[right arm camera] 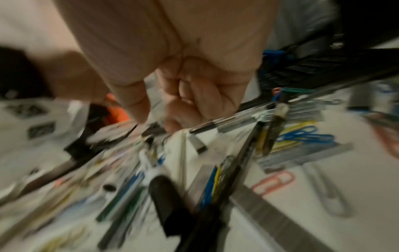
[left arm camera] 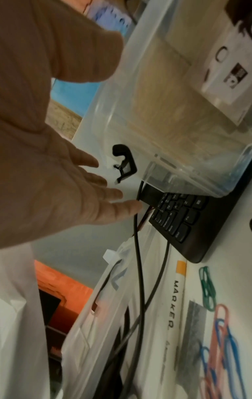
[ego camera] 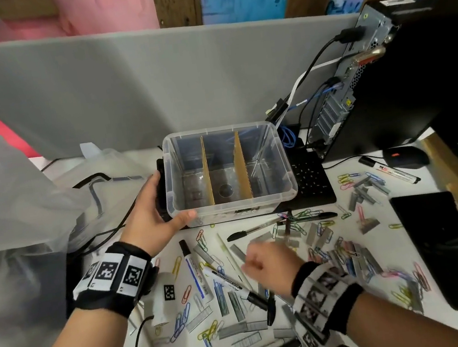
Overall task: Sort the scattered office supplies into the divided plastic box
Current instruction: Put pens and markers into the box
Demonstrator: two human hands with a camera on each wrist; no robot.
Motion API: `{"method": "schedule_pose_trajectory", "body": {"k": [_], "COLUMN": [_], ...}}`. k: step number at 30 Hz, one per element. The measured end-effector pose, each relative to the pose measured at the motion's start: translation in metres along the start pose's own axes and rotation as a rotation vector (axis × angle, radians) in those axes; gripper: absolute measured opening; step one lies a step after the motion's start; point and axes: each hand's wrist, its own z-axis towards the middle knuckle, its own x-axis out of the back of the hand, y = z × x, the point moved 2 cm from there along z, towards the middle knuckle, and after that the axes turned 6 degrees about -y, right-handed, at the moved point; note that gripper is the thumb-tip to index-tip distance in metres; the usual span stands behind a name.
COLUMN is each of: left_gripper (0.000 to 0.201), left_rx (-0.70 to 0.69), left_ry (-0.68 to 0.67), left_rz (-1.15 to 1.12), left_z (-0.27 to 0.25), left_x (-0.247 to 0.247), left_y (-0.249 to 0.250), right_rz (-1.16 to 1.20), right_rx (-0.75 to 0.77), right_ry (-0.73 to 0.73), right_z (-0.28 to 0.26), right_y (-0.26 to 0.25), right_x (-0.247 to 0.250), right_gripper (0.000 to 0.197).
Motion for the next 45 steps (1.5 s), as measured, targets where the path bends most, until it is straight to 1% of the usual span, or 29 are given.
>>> {"method": "schedule_pose_trajectory", "body": {"k": [2,3,5,8,10,13,16,19,22,24,26,28,30,31,33,37,39,41,43,45], "left_gripper": [0.092,0.096,0.094,0.085,0.083,0.084,0.086,0.086,0.088,0.09,0.096,0.107,0.115,0.117,0.116,0.107,0.107,0.107,0.105,0.105], "left_rx": [-0.017,-0.024,-0.023,-0.022,-0.051,-0.058,-0.078,-0.062,-0.073,-0.084,-0.069,-0.042,-0.006,-0.001,-0.012,-0.018,-0.028,-0.047,-0.058,-0.054], "left_ry": [0.002,-0.008,-0.028,-0.021,-0.025,-0.049,-0.058,-0.059,-0.046,-0.043,-0.071,-0.117,-0.131,-0.13,-0.124,-0.139,-0.16,-0.168,-0.152,-0.137], "left_rz": [0.086,0.126,0.171,0.228,0.282,0.325,0.329,0.313,0.301,0.282,0.244,0.221,0.204,0.2,0.192,0.158,0.142,0.133,0.184,0.223], "left_z": [0.002,0.002,0.001,0.0,0.001,0.003,0.004,0.005,0.008,0.012,0.017,0.021,0.023,0.024,0.025,0.023,0.023,0.022,0.021,0.02], "left_x": [0.002,0.003,0.002,-0.005,-0.007,-0.006,-0.005,-0.006,-0.007,-0.007,-0.005,-0.004,-0.003,-0.002,-0.003,-0.002,-0.002,-0.003,-0.003,-0.003], "left_y": [-0.003,-0.003,-0.003,0.0,0.002,0.0,0.002,0.001,0.002,0.002,0.002,0.001,0.0,-0.001,-0.001,-0.001,-0.001,0.0,0.0,0.001], "right_rz": [-0.2,-0.284,-0.414,-0.511,-0.506,-0.384,-0.321,-0.308,-0.248,-0.226,-0.213,-0.209,-0.214,-0.205,-0.18,-0.137,-0.112,-0.084,-0.064,-0.078], "right_rx": [-0.028,-0.03,0.011,0.046,0.054,0.135,0.282,0.354,0.452,0.496,0.484,0.438,0.378,0.355,0.319,0.211,0.162,0.144,0.132,0.118], "right_ry": [-0.174,-0.214,-0.208,-0.171,-0.166,-0.137,-0.059,0.071,0.256,0.337,0.364,0.33,0.297,0.314,0.382,0.472,0.506,0.516,0.511,0.488], "right_z": [0.004,0.006,0.011,0.013,0.009,-0.008,-0.037,-0.049,-0.036,-0.016,0.009,0.033,0.049,0.055,0.063,0.07,0.07,0.068,0.068,0.069], "right_y": [-0.012,-0.016,-0.023,-0.03,-0.034,-0.043,-0.057,-0.073,-0.087,-0.092,-0.092,-0.09,-0.088,-0.088,-0.086,-0.078,-0.073,-0.071,-0.071,-0.072], "right_x": [-0.017,-0.022,-0.026,-0.027,-0.023,-0.003,0.033,0.078,0.119,0.136,0.144,0.144,0.14,0.139,0.14,0.145,0.149,0.153,0.157,0.159], "right_gripper": [0.026,0.029,0.027,0.025,0.023,0.01,0.007,0.004,0.017,0.024,0.028,0.029,0.023,0.017,0.01,0.004,0.011,0.025,0.039,0.043]}}
